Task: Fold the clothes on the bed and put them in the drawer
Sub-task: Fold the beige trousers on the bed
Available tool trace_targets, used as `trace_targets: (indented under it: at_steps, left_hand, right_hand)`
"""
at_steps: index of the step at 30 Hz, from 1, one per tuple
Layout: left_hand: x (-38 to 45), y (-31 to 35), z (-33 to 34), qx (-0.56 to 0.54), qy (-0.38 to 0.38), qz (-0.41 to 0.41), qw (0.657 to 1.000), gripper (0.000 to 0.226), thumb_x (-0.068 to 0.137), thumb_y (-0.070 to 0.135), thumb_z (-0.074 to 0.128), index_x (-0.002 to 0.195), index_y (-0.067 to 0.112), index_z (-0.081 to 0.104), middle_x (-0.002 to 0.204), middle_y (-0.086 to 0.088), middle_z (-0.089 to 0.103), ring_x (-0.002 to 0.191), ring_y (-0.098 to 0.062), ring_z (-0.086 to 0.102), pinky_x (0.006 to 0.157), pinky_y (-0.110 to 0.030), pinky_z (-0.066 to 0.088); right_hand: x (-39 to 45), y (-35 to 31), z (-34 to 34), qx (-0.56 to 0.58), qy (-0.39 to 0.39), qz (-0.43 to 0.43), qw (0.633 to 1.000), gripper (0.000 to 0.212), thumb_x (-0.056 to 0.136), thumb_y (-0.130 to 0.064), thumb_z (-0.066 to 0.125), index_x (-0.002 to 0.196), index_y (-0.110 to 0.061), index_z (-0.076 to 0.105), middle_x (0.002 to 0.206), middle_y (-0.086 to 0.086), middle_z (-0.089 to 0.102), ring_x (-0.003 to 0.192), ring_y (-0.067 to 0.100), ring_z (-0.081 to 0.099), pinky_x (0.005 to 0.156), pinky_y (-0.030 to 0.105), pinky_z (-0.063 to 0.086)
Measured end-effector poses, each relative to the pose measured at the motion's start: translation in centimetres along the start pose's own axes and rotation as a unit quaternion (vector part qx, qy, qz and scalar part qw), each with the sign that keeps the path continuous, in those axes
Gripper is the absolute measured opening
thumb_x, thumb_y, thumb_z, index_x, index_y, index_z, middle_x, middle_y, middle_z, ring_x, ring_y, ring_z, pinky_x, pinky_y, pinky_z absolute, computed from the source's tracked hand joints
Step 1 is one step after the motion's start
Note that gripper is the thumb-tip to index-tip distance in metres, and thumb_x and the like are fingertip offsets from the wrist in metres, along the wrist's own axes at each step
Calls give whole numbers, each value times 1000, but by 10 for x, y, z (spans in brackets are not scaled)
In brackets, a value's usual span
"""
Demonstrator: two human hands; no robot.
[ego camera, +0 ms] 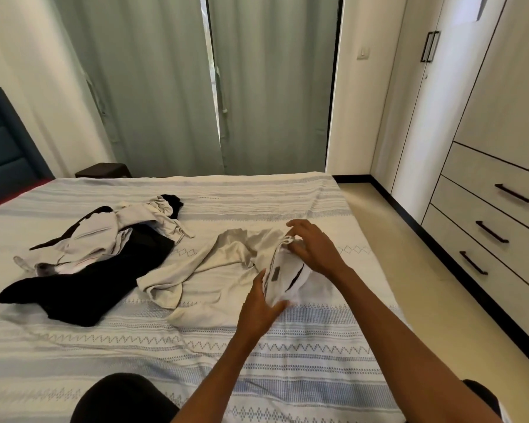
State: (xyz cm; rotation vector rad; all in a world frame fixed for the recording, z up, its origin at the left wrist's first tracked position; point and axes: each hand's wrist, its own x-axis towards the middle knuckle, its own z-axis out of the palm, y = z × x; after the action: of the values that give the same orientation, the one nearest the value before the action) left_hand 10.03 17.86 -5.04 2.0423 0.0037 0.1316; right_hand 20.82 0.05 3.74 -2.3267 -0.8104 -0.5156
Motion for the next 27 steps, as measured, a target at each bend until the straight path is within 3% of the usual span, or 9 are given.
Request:
trace_targets:
  at_steps: [3,6,9,12,15,17,20,24,27]
  left_hand:
    - [14,12,-19,40,123,-44,991,44,90,39,65,129,21,57,124,-3,67,113,-27,63,89,-34,50]
    - [48,48,-68,-6,147,-26,989,36,75,56,62,94,25,67,89,-2,74,83,-26,70,72,-44,59]
    - [83,103,-124,-52,166,30,984,39,69,55,75,90,22,75,76,6,74,69,-14,68,59,-32,53]
    - [109,182,-167,-108,136,70,982,20,87,24,75,97,8,72,63,2,65,42,-9,54,37,-24,42]
    - [124,267,-206,-156,121,122,973,15,94,10,66,107,3,66,79,-10,67,53,-14,65,54,-27,57]
    - [132,310,-230,-114,170,185,961,10,93,12,68,102,11,69,83,-6,68,61,-9,63,59,-23,56]
    - [128,388,-271,-63,248,273,927,10,90,26,70,100,26,70,89,1,73,74,-7,63,73,-31,54]
    - [99,483,-307,-34,288,345,893,12,93,19,65,105,23,66,99,0,71,94,-19,66,86,-37,52]
    - [79,538,-332,18,330,369,869,19,93,12,57,110,12,65,105,-7,70,97,-25,64,87,-39,52]
  right_hand:
    - [19,-7,-21,60,53,63,995,26,97,-37,59,122,-29,62,121,-16,63,99,7,57,86,33,47]
    - [45,-17,-52,75,99,136,983,17,96,-46,59,108,-35,64,111,-20,68,85,8,60,78,31,47]
    - [81,-31,-90,59,136,169,974,27,94,-53,60,93,-26,59,96,-9,70,84,16,60,73,36,46]
    - [123,-55,-132,114,165,173,964,32,96,-47,61,86,-18,53,81,-5,61,72,18,59,61,33,40]
    - [169,-92,-182,243,206,160,934,30,99,-45,57,94,-16,50,94,5,61,61,20,69,46,27,47]
    - [196,-115,-212,275,238,137,921,36,98,-49,55,103,-14,51,101,5,65,70,22,71,61,35,60]
    - [233,-160,-274,276,296,65,912,39,94,-56,52,109,-20,52,102,1,68,92,25,69,86,49,57]
    - [260,-228,-346,283,343,-18,895,34,94,-32,64,125,-20,55,116,-7,65,105,14,62,89,29,49]
    - [270,-267,-390,240,372,-65,894,28,90,-9,57,117,-14,62,114,1,67,105,19,63,90,31,49]
